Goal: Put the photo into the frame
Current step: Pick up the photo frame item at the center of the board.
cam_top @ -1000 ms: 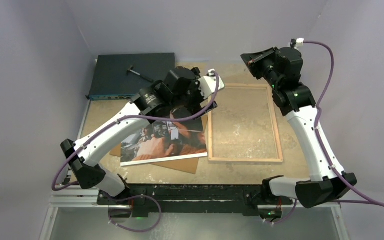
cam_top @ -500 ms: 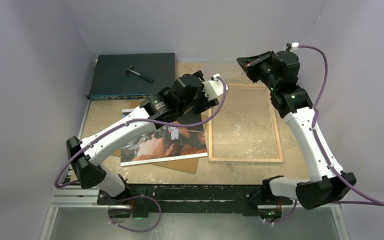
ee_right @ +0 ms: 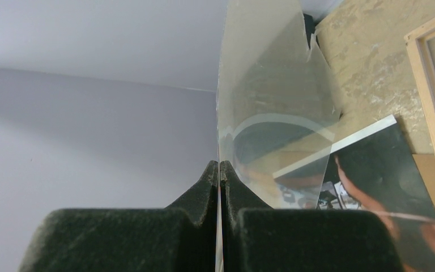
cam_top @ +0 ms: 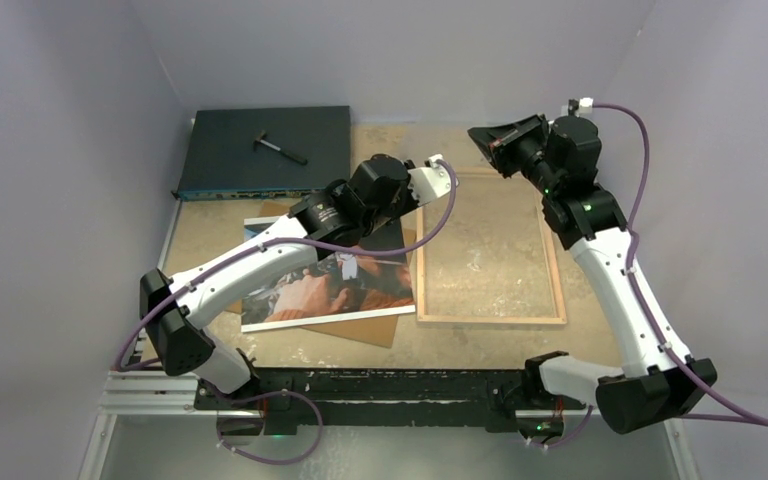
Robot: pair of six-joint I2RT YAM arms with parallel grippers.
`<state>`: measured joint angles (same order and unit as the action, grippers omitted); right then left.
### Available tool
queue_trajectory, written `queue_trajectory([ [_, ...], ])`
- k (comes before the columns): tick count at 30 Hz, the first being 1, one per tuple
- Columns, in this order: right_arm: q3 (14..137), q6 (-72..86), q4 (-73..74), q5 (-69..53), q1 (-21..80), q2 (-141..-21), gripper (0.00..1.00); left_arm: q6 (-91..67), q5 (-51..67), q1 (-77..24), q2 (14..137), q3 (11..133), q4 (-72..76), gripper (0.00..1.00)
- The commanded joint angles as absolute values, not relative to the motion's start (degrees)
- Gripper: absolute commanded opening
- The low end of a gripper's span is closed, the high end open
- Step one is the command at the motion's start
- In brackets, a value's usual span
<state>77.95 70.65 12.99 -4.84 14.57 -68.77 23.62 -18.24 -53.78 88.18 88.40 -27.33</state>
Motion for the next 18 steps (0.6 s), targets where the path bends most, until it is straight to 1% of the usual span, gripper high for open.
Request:
queue_trajectory([
  [1,75.7,73.3,8.4,-7.4,14.7,-65.5,0.00,24.7,-18.7,-54.1,88.4,87.0,-24.4,0.28],
  [3,74.3,73.9,8.0,-8.2,14.7,-64.9,0.00,24.8,-19.0,-54.1,88.3,86.4,-24.2,0.24],
  [4,73.7,73.8,8.0,-8.5,14.7,-64.5,0.00,24.9,-19.0,-54.1,88.3,86.1,-23.8,0.21],
  [7,71.7,73.5,8.3,-9.0,14.7,-63.3,0.00,25.1,-19.6,-54.1,88.0,85.7,-23.2,0.03],
  [8,71.0,73.5,8.5,-10.0,14.7,-62.9,0.04,25.6,-19.6,-54.1,87.8,85.4,-22.9,0.00],
  [11,69.8,71.6,10.5,-11.8,14.6,-61.6,0.26,28.7,-18.5,-54.1,86.2,83.7,-21.4,0.00],
  [14,70.9,66.5,12.8,-13.1,14.5,-61.4,0.56,34.4,-16.6,-54.1,82.9,79.5,-18.5,0.00],
  [18,73.5,54.5,19.8,-19.7,14.5,-62.7,0.85,45.3,-13.0,-54.1,75.6,71.7,-13.4,0.00],
])
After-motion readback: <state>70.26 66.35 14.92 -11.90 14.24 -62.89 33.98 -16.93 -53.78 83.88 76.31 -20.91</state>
